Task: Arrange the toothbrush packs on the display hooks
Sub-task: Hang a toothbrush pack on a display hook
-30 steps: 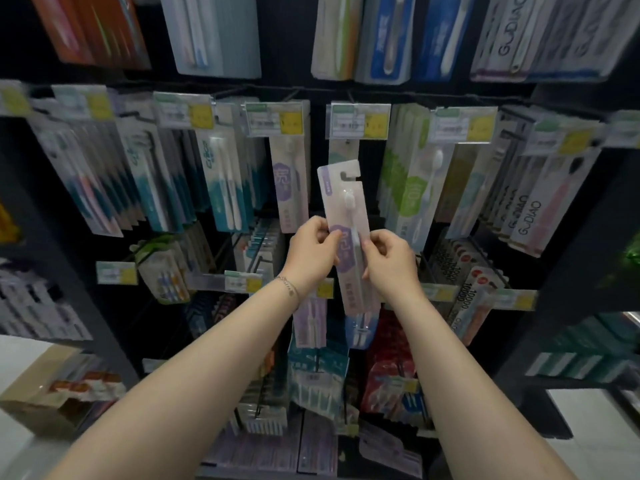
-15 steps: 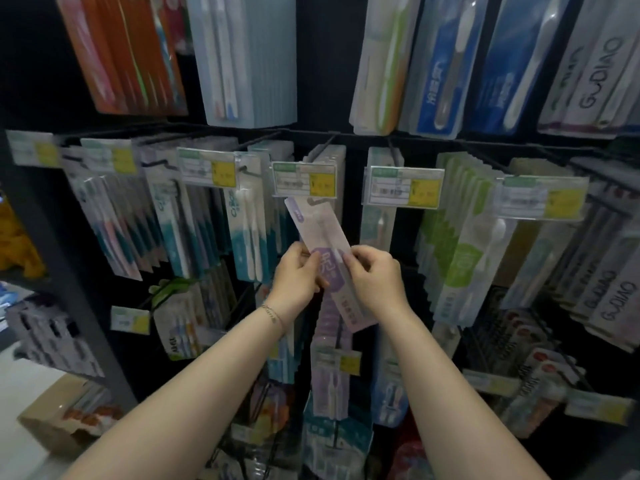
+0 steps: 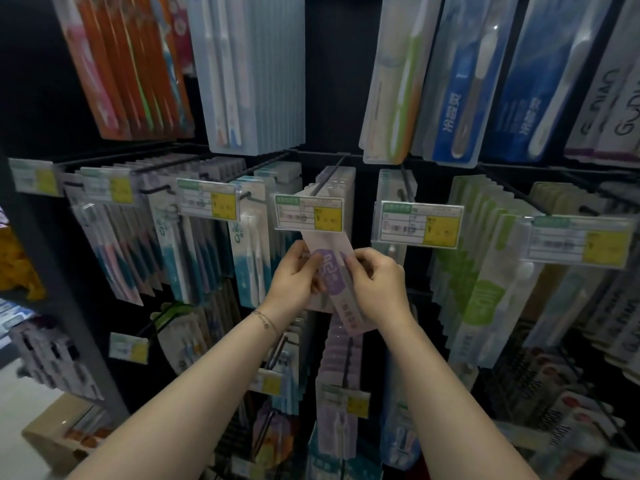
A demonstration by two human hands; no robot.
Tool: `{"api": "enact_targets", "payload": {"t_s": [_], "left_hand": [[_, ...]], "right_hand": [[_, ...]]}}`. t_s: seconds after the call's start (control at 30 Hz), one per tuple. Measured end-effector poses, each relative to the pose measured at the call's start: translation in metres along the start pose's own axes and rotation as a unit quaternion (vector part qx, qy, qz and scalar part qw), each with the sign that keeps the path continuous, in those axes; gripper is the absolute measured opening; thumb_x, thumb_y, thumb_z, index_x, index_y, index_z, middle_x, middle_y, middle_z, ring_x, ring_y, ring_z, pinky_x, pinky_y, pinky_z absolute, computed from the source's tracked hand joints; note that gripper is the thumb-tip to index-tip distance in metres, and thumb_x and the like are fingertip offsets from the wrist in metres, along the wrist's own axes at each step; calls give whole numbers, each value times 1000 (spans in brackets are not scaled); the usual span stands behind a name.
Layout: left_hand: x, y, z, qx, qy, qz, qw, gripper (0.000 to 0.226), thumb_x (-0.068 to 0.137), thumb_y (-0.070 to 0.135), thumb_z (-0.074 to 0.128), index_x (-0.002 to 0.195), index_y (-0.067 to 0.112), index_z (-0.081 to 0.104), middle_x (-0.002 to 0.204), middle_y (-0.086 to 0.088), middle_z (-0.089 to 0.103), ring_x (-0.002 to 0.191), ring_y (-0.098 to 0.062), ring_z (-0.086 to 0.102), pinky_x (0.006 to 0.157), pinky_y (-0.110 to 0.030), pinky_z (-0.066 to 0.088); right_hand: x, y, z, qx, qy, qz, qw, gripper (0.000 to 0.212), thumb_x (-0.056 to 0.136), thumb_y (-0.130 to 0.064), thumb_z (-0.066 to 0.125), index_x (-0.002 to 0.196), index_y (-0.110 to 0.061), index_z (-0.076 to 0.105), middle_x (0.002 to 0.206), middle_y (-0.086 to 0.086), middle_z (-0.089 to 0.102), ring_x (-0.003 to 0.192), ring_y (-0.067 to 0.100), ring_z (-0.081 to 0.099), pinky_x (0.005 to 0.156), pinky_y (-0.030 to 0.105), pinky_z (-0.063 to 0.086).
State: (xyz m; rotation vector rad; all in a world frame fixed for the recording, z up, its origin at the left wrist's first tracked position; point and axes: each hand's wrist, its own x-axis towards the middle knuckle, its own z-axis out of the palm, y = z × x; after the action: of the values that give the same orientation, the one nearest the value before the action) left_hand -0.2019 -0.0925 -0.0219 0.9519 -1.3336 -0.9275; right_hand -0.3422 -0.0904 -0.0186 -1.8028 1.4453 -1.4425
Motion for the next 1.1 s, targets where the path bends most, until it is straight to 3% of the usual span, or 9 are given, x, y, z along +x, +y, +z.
{"api": "enact_targets", "payload": {"t_s": [0.2,0.3,0.37,0.5,0.6,0.7,0.83,1.0,1.1], "left_hand": [[8,3,1,61,-35,2,998,14,100,14,46,111,9,54,73,5,62,54,-1,58,49,-15,45],[11,-6,-3,84,9,-25,996,11,99,23,49,99,14,56,86,-8,67,77,-23,67,65,-36,58],[11,-10,-6,121,40,-22,992,7,97,28,52,97,23,55,91,-9,67,86,-27,67,79,-49,57],[1,-7,-8,202,77,25,976,30,93,27,59,118,21,43,100,1,58,84,-12,61,70,-23,51],[-11,-7,-12,261,81,50,961,33,91,21,61,119,15,44,108,0,48,73,-3,52,62,-11,38],[-25,-11,-15,358,40,70,930,21,91,16,57,111,12,50,107,0,45,78,-10,49,76,-22,40],[-48,-17,-14,465,-60,65,881,16,92,24,52,104,14,51,104,-3,50,94,-22,52,80,-38,49],[-80,-19,-3,550,-114,116,819,18,92,30,49,103,17,50,103,-4,55,98,-26,54,78,-40,47],[-105,-21,5,557,-129,148,807,19,93,29,48,105,15,50,101,-4,55,95,-27,55,74,-41,48]], "right_hand": [[-4,11,4,25,9,31,999,18,97,-25,54,84,-17,64,77,1,67,73,20,64,65,37,52],[-8,12,13,34,4,38,999,20,97,-26,54,81,-16,62,70,-2,63,61,14,57,58,32,47],[-9,10,18,43,2,45,998,21,97,-26,54,80,-15,60,69,-2,61,61,12,55,59,34,48],[-17,11,18,25,-5,63,998,6,95,-26,57,96,-21,60,86,-7,63,81,15,63,75,38,56],[-29,15,8,-71,-10,34,997,15,94,-27,57,105,-17,58,94,-2,64,87,18,62,76,39,55],[-42,14,-1,-196,-20,-19,980,20,94,-30,55,110,-17,56,102,-1,61,89,19,59,72,39,53],[-64,15,-10,-314,-42,-65,946,21,94,-32,51,108,-16,55,104,3,60,96,24,56,74,40,50],[-100,18,-26,-351,-55,-42,934,26,95,-35,48,112,-16,55,108,3,59,102,23,54,83,39,47],[-126,25,-34,-372,-51,-36,926,27,94,-36,49,111,-16,56,107,3,60,103,24,54,81,38,46]]}}
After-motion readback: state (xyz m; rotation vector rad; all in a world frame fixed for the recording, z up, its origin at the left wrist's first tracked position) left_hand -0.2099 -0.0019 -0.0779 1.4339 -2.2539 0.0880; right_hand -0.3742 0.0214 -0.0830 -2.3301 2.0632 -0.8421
